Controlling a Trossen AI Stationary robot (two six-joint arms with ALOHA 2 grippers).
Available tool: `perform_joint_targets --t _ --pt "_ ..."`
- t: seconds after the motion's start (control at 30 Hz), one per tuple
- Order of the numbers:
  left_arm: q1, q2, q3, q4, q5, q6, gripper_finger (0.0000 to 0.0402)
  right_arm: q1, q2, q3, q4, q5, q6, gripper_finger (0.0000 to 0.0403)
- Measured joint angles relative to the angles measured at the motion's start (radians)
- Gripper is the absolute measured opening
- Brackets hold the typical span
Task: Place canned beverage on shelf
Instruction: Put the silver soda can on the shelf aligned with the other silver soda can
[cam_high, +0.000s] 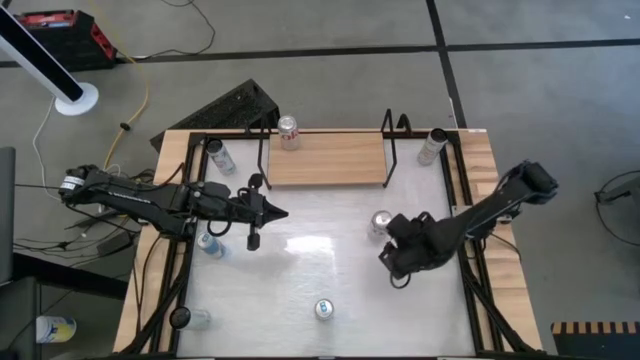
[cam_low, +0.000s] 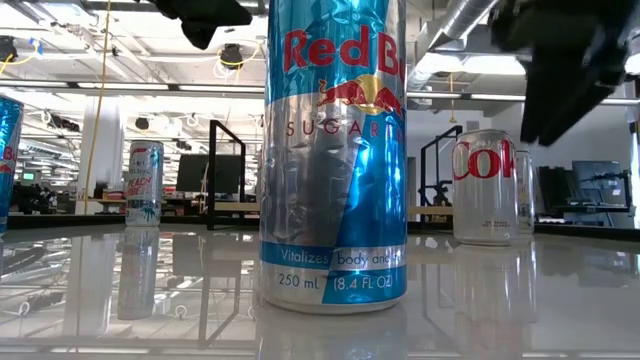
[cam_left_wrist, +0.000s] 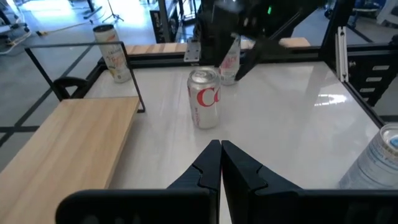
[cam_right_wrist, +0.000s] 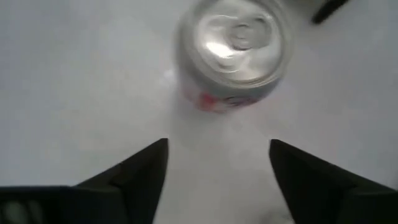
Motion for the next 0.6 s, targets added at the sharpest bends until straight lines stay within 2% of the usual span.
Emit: perform_joint_targets --t 0.13,0.37,0.43,0.6 --pt "0.000 0.000 0.000 0.015 0.000 0.002 0.0000 -0.019 0.051 0.000 -0.042 -0.022 -0.003 0.0205" --pt "0.000 0.005 0.000 0.024 -0.008 0.029 0.0000 -0.053 0.095 0.000 -0.027 -0.029 -0.028 0.0024" --pt "0.000 0.016 0.000 0.023 -0.007 0.029 0.0000 -0.060 0.107 0.000 0.014 0.000 -0.040 0.0018" --pt "0.000 0.059 0.000 0.019 -0.007 0.029 0.0000 -0.083 0.123 0.000 0.174 0.051 -0.140 0.0037"
